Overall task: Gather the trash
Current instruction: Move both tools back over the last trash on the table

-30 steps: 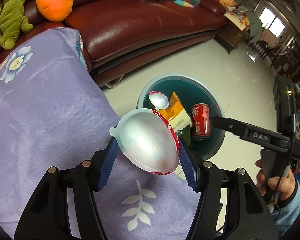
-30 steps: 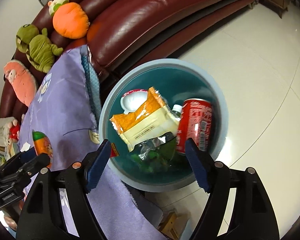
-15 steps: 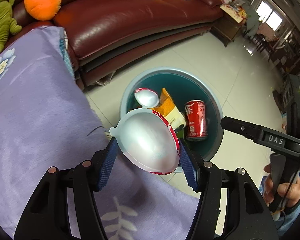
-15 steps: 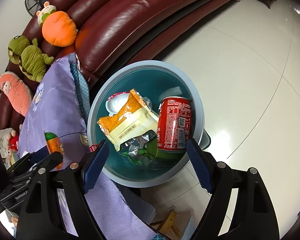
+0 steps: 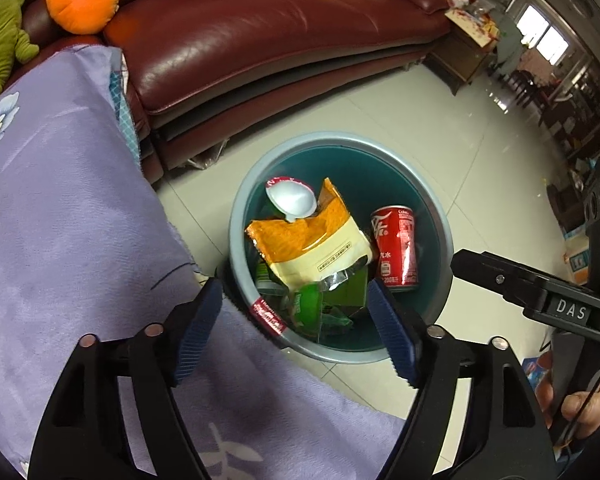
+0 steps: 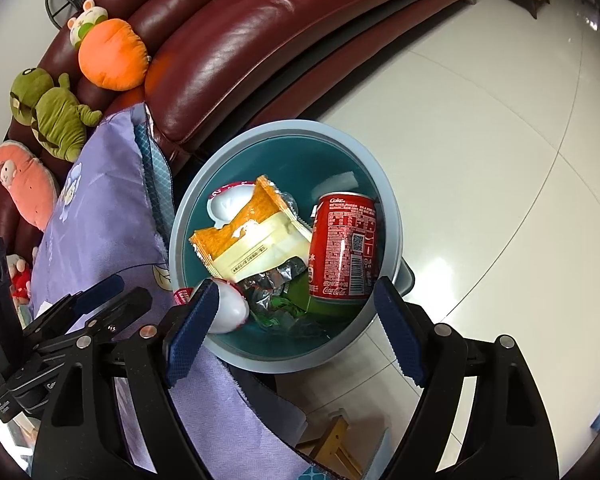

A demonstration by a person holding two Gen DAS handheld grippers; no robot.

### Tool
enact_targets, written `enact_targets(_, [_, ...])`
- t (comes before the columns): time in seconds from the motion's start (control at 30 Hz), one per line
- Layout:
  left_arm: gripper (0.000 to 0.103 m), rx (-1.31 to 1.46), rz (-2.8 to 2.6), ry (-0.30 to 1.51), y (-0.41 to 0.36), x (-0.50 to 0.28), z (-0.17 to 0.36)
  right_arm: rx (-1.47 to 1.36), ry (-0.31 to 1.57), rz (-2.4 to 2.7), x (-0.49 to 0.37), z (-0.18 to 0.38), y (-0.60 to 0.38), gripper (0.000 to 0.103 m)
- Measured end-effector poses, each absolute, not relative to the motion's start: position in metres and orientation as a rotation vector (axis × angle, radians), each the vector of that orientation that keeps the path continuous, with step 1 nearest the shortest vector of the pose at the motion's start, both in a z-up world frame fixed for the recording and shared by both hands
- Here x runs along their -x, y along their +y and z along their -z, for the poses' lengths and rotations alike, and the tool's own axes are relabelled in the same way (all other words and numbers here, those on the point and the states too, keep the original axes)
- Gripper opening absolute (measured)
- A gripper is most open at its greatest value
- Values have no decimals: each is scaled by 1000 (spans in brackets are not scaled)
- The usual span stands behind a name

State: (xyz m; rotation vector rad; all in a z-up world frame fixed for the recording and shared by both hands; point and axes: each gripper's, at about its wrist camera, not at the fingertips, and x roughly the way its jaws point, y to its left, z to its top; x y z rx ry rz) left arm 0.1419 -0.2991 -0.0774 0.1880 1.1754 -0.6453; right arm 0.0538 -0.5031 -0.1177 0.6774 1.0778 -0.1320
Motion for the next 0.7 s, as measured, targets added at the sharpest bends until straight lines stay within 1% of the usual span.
enact_targets(0.03, [83, -184, 644, 1171, -296, -141, 76, -676, 1076, 131, -54, 117, -502, 76])
enact_targets(0.43, [84, -90, 601, 1163, -242, -137, 59, -613, 1089, 136, -53, 91, -474, 77])
enact_targets(0.53, [84, -77, 588, 1151, -223, -132, 53, -582, 1087, 122, -54, 80, -459, 80])
enact_targets(0.7, [84, -45, 529, 1133, -176, -123, 46, -521, 1091, 65, -63, 62, -420, 80])
